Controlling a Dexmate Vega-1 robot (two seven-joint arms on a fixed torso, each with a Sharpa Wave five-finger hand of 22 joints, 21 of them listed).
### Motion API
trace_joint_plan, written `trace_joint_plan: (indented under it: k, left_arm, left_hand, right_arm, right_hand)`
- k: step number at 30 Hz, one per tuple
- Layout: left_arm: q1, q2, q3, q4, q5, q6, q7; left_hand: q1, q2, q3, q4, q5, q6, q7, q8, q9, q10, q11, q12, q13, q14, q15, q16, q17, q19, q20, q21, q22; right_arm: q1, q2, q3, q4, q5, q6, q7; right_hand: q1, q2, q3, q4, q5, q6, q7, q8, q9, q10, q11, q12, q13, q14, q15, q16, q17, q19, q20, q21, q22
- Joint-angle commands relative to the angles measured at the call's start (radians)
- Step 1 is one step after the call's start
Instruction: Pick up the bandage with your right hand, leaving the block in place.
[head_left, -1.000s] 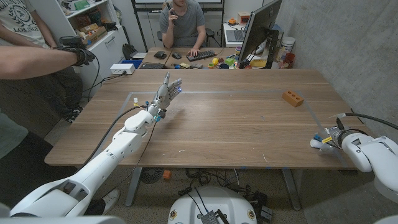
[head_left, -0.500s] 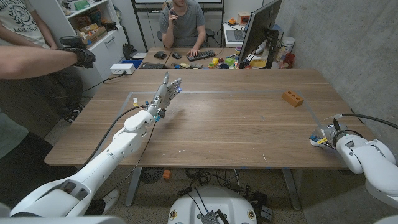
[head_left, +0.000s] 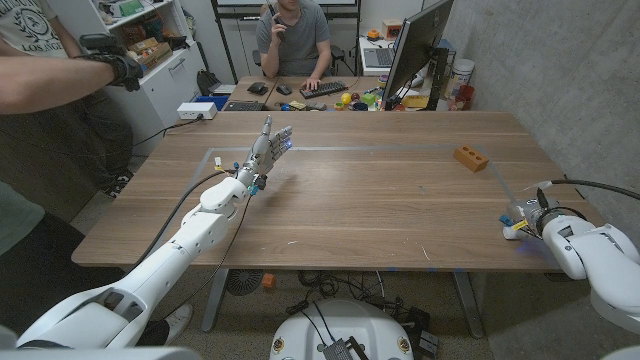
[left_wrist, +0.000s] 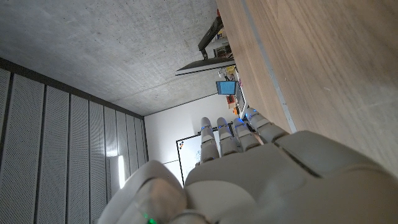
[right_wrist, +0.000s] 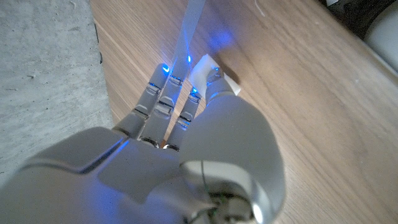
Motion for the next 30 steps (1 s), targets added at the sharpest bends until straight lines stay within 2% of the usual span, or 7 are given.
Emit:
trace_joint_plan:
  k: [1,8,17,22,30]
  left_arm:
    - [0.008,0.0,-0.006,-0.002,-0.014,0.006,-0.005]
    - [0.007,-0.001,-0.01,0.004,-0.024,0.009,-0.012]
    - [0.008,-0.001,-0.012,0.009,-0.033,0.01,-0.023]
    - [0.011,-0.001,-0.014,0.009,-0.036,0.004,-0.028]
    - [0.021,0.004,-0.02,0.0,-0.041,-0.004,-0.031]
  left_hand:
    - [-0.011,0.007,-0.006,0.002,0.006,0.005,0.004,0.001,0.002,0.005,0.0,0.005,0.003,0.009,-0.054,0.008,0.005,0.008,-0.02,0.006,0.005]
    - [-0.014,0.005,-0.01,0.004,0.008,0.005,0.003,0.0,0.002,0.006,-0.001,0.004,0.003,0.009,-0.054,0.008,0.005,0.009,-0.02,0.005,0.005]
    - [-0.016,0.005,-0.013,0.004,0.009,0.005,0.004,-0.001,0.002,0.005,0.001,0.004,0.003,0.009,-0.054,0.008,0.005,0.009,-0.021,0.005,0.005]
    - [-0.017,0.004,-0.014,0.005,0.01,0.005,0.003,-0.001,0.002,0.005,-0.002,0.003,0.003,0.009,-0.054,0.008,0.005,0.009,-0.021,0.005,0.005]
    - [-0.018,0.004,-0.018,0.005,0.012,0.007,0.003,-0.002,0.001,0.006,0.001,0.003,0.003,0.008,-0.054,0.008,0.005,0.009,-0.02,0.005,0.005]
  right_arm:
    - [-0.039,-0.002,0.154,-0.09,-0.043,0.023,0.049]
    - [-0.001,0.036,0.27,-0.151,-0.091,0.145,0.174]
    - [0.096,0.13,0.411,-0.242,-0.133,0.35,0.327]
    - [0.162,0.19,0.446,-0.286,-0.146,0.437,0.381]
    - [0.247,0.272,0.466,-0.336,-0.181,0.538,0.428]
  right_hand:
    - [0.005,0.007,0.014,0.012,-0.003,0.02,-0.003,-0.006,0.01,0.132,-0.072,0.054,0.081,0.022,-0.144,-0.01,0.006,-0.023,-0.154,0.07,-0.036]
    - [-0.001,0.005,0.016,0.012,-0.005,0.029,-0.003,-0.021,0.02,0.144,-0.072,0.044,0.085,0.034,-0.144,-0.028,0.01,-0.052,-0.152,0.163,-0.082]
    - [-0.006,0.003,0.014,0.009,-0.005,0.035,-0.002,-0.031,0.026,0.153,-0.074,0.035,0.085,0.039,-0.144,-0.045,0.006,-0.069,-0.149,0.207,-0.098]
    - [-0.008,0.0,0.012,0.006,-0.004,0.036,-0.002,-0.037,0.029,0.156,-0.073,0.031,0.084,0.042,-0.144,-0.053,0.005,-0.074,-0.147,0.22,-0.103]
    - [-0.017,0.0,0.01,0.007,-0.003,0.036,-0.002,-0.047,0.032,0.161,-0.073,0.024,0.08,0.052,-0.144,-0.062,0.005,-0.079,-0.146,0.234,-0.106]
